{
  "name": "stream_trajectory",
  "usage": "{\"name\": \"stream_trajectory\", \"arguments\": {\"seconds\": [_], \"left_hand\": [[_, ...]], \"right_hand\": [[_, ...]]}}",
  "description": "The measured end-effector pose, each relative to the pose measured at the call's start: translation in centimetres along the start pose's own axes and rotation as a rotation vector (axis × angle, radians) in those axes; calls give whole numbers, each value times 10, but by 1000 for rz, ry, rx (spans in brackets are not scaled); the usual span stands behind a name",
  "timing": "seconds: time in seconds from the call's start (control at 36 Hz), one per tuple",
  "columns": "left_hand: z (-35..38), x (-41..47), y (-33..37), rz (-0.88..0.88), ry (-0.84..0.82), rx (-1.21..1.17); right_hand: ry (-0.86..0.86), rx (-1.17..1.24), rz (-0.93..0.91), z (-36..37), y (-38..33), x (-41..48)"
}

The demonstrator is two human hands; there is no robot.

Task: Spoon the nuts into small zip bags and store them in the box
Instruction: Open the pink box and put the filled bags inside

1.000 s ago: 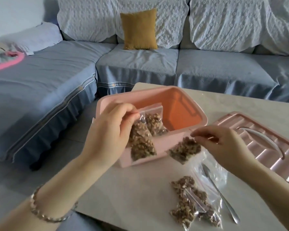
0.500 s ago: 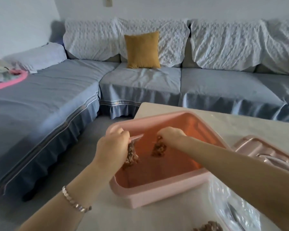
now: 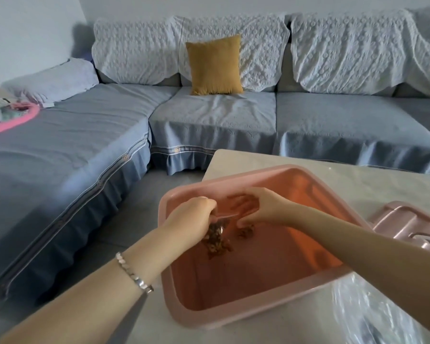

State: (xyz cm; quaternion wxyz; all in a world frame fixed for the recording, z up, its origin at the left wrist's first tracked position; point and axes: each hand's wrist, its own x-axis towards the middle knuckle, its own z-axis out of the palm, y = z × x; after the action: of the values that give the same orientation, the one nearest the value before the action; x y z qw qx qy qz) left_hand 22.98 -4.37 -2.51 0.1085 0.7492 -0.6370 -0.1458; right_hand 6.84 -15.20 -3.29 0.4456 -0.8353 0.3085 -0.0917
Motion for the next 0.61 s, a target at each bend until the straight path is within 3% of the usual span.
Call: {"name": "stream_trajectory", "arguments": {"seconds": [0.14,0.33,0.42,0.61], "left_hand": [[-1,4,8,75,-43,-28],[10,23,13,-144,-145,-95],[16,35,5,-134,-147,47],[15,43,-2,-166,-219,102]], "right_hand": [[59,-157,24,4,6,6],[54,-308,112,17,27,20],[17,-342,137,22,32,30],[26,-335,116,25,41,38]]}}
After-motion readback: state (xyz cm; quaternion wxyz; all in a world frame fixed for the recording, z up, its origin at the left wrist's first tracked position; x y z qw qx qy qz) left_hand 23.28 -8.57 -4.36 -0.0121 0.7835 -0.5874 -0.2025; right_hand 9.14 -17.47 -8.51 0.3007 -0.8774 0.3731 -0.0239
